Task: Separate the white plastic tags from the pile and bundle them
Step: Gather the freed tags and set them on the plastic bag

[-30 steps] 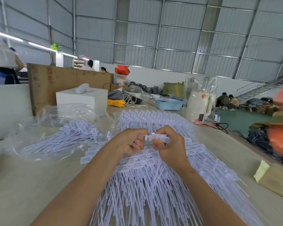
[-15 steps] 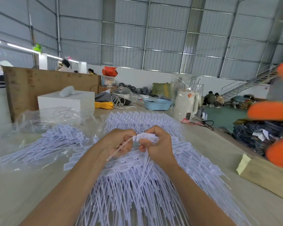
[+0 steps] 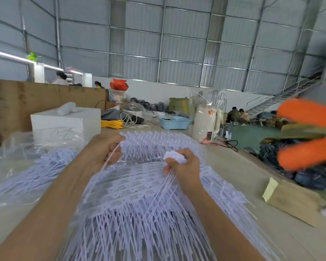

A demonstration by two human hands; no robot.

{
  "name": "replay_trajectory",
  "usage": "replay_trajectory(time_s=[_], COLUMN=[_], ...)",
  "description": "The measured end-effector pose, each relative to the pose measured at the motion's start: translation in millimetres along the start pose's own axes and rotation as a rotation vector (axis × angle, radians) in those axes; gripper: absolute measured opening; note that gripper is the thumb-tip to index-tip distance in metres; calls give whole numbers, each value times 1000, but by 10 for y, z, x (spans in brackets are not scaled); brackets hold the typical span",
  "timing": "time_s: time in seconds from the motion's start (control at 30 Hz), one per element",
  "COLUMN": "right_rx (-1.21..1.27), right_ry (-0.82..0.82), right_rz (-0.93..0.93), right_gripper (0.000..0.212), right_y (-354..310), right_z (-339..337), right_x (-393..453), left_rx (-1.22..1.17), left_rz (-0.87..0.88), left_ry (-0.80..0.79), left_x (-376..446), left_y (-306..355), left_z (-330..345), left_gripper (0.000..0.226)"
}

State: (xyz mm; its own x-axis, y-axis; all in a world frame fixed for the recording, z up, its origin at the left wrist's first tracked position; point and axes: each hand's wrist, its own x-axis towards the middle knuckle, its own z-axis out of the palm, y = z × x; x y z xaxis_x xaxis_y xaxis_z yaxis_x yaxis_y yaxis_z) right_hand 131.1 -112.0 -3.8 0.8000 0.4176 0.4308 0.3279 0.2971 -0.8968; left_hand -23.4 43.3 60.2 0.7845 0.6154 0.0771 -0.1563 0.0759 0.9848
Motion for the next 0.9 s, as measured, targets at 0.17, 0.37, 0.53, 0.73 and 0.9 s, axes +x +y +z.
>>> replay_trajectory(time_s=[0.17,0.37,0.53,0.73,0.9], right_rx=[151,327,448,580,780], right_ry=[-45,5,11,47,15], right_rz=[104,198,143,-3,86], right_gripper=[16,14,13,15,18], right_y=[-18,-147,-311,-573,-766], right_z=[176,5,-85,-137,-187], right_x=[-67,-36,11,30,131], left_rx=[224,419,465,432,290], left_rz=[97,142,111,131,94], left_ry=[-18,-14,-10,33,31], left_x=[-60,0,66,77,74], left_y=[-321,-478,-595,-574,-508], left_z=[253,336,336,348,391], left_gripper=[51,34,28,23,14])
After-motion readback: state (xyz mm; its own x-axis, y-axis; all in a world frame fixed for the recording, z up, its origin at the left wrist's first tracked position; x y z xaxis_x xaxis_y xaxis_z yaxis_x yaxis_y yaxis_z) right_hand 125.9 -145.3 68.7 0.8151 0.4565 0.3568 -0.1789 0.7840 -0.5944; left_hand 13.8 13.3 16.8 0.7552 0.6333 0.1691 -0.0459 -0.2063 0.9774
